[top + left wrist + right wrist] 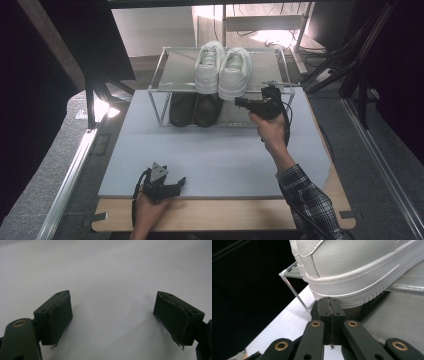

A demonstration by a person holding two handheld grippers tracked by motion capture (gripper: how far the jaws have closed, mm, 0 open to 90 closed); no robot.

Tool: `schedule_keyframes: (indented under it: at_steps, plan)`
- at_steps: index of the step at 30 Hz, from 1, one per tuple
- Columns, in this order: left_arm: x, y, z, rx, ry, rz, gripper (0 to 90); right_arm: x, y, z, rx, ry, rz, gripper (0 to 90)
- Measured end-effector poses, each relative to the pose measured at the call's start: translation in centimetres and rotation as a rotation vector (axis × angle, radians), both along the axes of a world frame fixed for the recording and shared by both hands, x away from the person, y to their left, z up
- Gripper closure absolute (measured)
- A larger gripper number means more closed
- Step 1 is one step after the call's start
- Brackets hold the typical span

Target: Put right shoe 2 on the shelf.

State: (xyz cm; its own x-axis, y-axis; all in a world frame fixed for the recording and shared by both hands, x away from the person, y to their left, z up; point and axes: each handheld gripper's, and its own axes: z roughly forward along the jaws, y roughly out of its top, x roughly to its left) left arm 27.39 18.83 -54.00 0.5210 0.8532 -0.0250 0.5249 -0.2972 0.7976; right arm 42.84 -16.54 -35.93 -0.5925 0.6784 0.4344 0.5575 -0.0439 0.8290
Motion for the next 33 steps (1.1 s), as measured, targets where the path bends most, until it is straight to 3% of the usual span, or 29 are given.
schedule_keyframes:
  at_steps: [4, 7, 10, 17, 21, 27, 33]
  plan:
    - [0.0, 0.0, 0.0, 0.002, 0.001, -0.002, 15.0, 0.2, 0.3, 0.1, -0.042, -0.017, -0.07, 90.0]
    - [0.0, 0.0, 0.0, 0.001, 0.002, -0.001, 15.0, 1.0, 0.0, -0.2, 0.005, 0.012, -0.06, 90.0]
    - [0.0, 0.0, 0.0, 0.001, 0.002, -0.001, 14.9, 1.3, 0.0, -0.3, 0.018, 0.017, -0.055, 90.0]
    - [0.0, 0.0, 0.0, 0.001, 0.002, -0.001, 14.9, 1.7, 0.1, -0.3, -0.009, 0.006, -0.078, 90.0]
    - [0.0, 0.0, 0.0, 0.0, 0.003, -0.001, 14.9, 2.1, -0.1, -0.6, 0.032, 0.026, -0.07, 90.0]
    - [0.0, 0.0, 0.0, 0.001, 0.002, -0.001, 15.0, 2.0, -0.2, -0.6, 0.031, 0.027, -0.062, 89.8]
    - [0.0, 0.0, 0.0, 0.003, 0.002, -0.002, 14.9, 1.6, -0.6, -0.7, 0.016, 0.031, -0.053, 83.8]
